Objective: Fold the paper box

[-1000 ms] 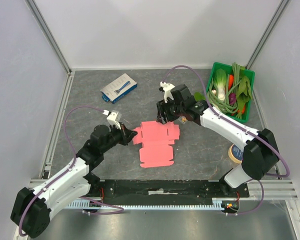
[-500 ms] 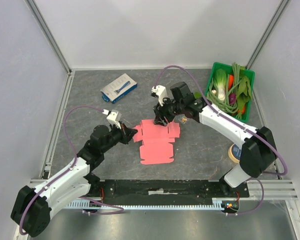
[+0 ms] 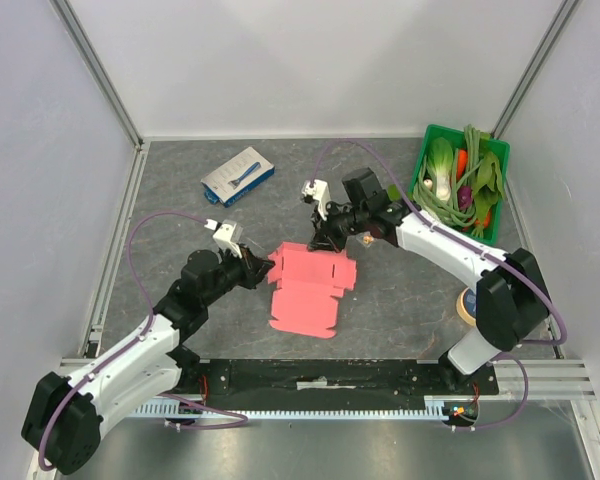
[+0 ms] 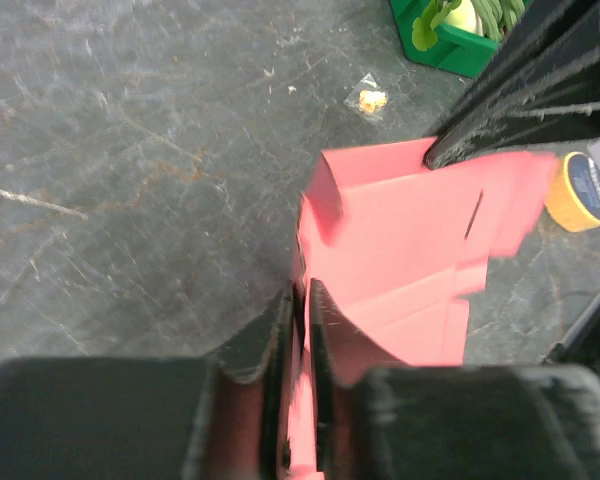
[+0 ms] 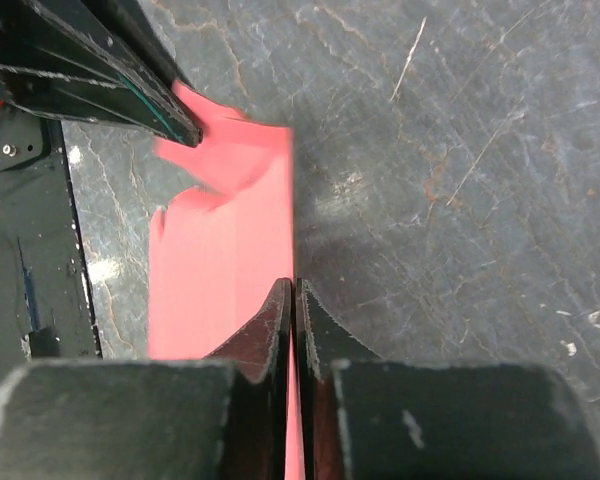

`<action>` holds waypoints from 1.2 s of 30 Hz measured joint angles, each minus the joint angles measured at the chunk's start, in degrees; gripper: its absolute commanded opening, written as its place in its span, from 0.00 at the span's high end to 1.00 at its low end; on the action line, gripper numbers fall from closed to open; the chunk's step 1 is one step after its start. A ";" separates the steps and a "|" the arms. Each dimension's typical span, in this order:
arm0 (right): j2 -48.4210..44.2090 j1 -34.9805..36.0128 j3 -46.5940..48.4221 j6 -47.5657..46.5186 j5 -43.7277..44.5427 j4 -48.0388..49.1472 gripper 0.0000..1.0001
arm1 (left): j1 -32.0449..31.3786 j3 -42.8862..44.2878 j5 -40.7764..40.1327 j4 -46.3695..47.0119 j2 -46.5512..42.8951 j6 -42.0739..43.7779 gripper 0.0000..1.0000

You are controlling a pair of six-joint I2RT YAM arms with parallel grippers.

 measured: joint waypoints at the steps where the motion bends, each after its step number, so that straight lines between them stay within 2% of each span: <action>1: -0.37 0.04 -1.29 -0.15 -0.20 1.22 1.00 | 0.00 0.17 -0.22 -0.76 -0.04 -0.31 0.70; 2: -0.79 0.20 -2.51 -0.26 0.00 2.16 1.00 | 0.00 0.55 -0.33 -1.73 -0.07 -0.83 0.60; 5: -3.13 1.05 -8.52 -1.14 2.36 7.41 1.00 | 0.00 2.64 -1.18 -5.79 -0.66 -3.52 0.50; 6: -3.98 1.27 -10.58 -1.42 3.28 9.60 1.00 | 0.00 3.63 -1.55 -7.43 -0.90 -4.70 0.50; 10: -7.96 2.69 -18.95 -4.48 8.39 19.41 1.00 | 0.17 9.99 -3.98 -16.79 -1.40 -9.77 0.50; 12: -9.05 3.39 -21.92 -6.69 10.21 24.09 1.00 | 0.66 13.25 -3.45 -20.26 -0.90 -11.80 0.56; 16: -9.70 6.16 -28.24 -13.70 15.93 33.53 1.00 | 1.46 18.16 2.67 -21.70 3.89 -16.48 0.67; 20: -8.72 9.27 -29.90 -18.60 21.40 37.86 1.00 | 1.84 19.82 8.98 -20.39 12.11 -24.26 0.73; 23: -8.24 10.97 -29.90 -20.94 24.22 40.06 1.00 | 1.95 20.87 12.98 -20.13 19.87 -30.67 0.73; 26: -8.20 12.26 -29.88 -23.30 27.12 40.94 1.00 | 1.95 21.40 15.26 -19.39 25.22 -35.85 0.69; 30: -7.67 14.78 -29.18 -26.95 31.50 40.96 1.00 | 2.25 21.42 15.06 -17.99 24.37 -39.28 0.59; 36: -7.32 16.68 -28.13 -30.73 35.32 41.33 1.00 | 3.45 20.65 12.55 -14.45 21.09 -45.00 0.57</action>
